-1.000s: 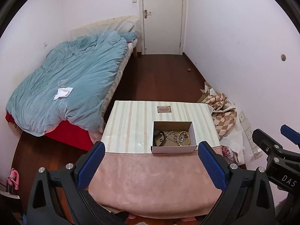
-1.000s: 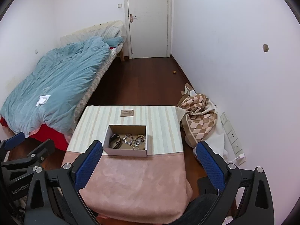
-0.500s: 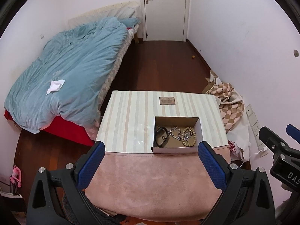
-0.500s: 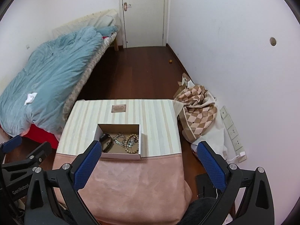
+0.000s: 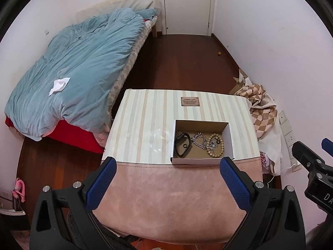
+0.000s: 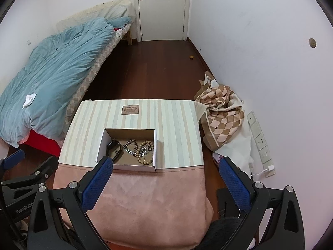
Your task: Organize jewelry
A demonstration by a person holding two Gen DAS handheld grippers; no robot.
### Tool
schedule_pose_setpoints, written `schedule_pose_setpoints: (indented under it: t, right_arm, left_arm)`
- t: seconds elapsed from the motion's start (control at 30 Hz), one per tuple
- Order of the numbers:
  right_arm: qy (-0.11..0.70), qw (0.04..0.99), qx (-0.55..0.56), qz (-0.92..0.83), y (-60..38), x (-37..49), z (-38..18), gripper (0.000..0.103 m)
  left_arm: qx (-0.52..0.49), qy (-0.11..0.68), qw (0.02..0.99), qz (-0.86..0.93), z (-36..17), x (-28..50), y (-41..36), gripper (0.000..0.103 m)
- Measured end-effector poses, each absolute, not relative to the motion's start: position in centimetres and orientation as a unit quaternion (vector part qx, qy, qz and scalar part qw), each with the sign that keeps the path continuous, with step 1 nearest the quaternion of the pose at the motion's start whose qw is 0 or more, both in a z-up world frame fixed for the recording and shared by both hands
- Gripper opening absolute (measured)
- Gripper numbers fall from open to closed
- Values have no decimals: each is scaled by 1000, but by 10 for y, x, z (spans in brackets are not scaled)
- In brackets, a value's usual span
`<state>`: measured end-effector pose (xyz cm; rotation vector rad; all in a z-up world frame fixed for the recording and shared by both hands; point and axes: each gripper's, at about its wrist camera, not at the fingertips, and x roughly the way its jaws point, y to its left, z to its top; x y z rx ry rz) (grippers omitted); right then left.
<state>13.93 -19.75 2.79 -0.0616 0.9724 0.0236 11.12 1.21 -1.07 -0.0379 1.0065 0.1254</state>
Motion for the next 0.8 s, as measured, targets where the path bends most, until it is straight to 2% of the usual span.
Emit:
schedule_pose_setpoints:
  t: [0.8]
  right_arm:
    - [470, 882, -23, 21, -194, 134, 31, 103]
  left_arm:
    - [-21, 471, 880, 60, 2, 106, 15, 101]
